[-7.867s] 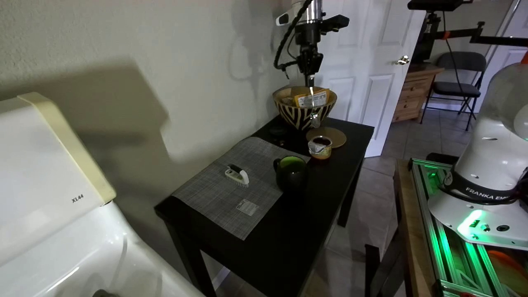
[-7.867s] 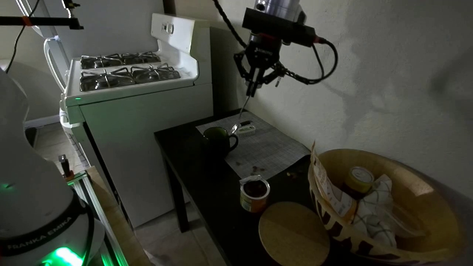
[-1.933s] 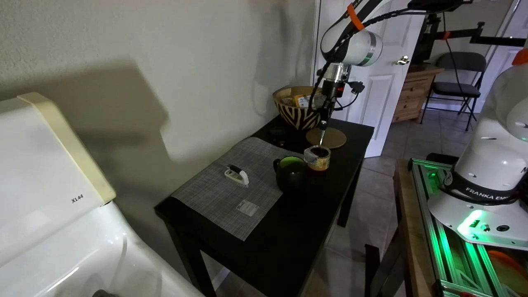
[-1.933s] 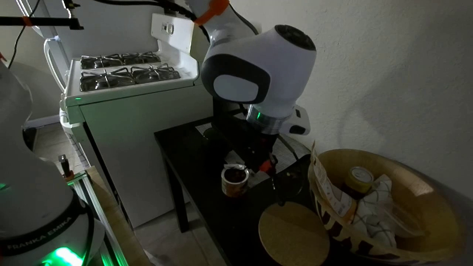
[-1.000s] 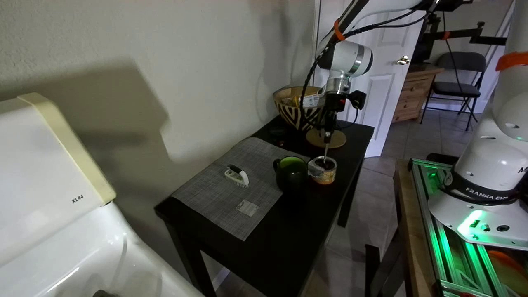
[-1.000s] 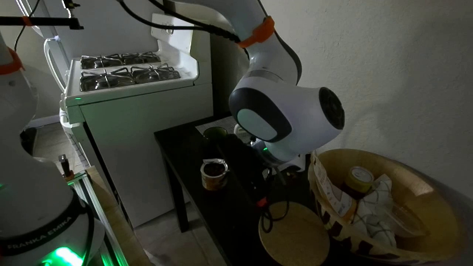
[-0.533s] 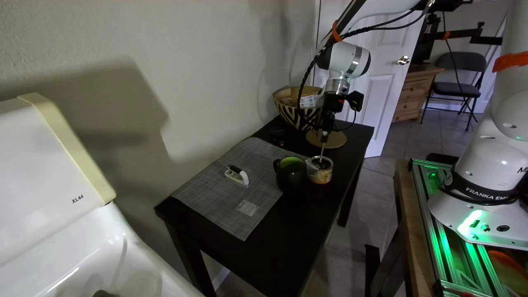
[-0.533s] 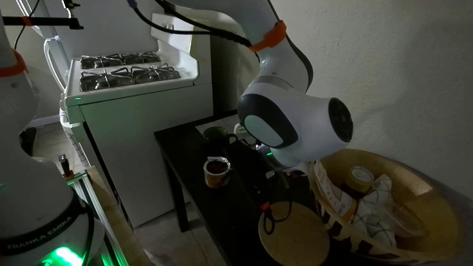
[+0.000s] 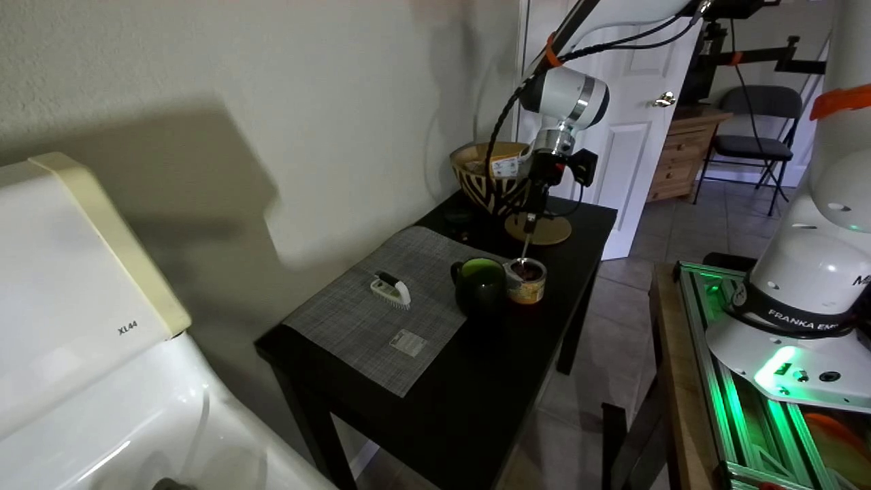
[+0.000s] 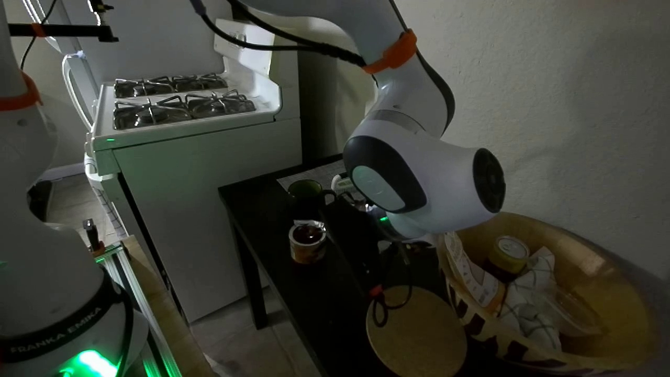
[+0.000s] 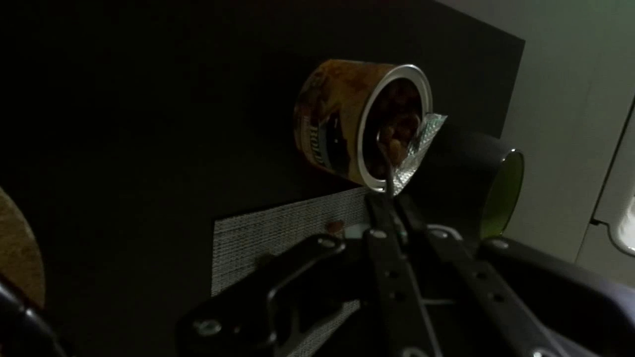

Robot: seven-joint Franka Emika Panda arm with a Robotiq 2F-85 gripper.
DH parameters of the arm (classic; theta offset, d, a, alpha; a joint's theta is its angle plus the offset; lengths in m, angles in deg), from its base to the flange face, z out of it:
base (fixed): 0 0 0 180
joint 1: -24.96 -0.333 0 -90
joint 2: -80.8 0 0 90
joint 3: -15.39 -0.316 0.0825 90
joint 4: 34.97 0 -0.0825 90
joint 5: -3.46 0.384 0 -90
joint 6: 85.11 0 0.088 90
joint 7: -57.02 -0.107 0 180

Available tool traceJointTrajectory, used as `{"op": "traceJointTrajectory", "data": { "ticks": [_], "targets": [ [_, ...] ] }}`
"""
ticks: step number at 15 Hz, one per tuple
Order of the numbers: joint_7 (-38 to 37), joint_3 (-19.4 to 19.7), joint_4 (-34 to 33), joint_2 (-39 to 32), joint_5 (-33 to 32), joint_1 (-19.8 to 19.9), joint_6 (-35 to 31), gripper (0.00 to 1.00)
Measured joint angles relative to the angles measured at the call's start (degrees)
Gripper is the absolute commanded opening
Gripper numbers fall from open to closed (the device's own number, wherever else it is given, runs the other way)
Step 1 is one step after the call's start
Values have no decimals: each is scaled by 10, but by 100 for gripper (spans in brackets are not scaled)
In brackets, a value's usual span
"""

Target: Use the silver spoon to place some contents from the tin into the black mug.

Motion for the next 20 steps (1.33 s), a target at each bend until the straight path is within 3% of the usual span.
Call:
{"op": "traceJointTrajectory", "data": {
  "ticks": [20],
  "targets": [
    [95,2,-35,-28,-14,22,70,2]
  ]
}}
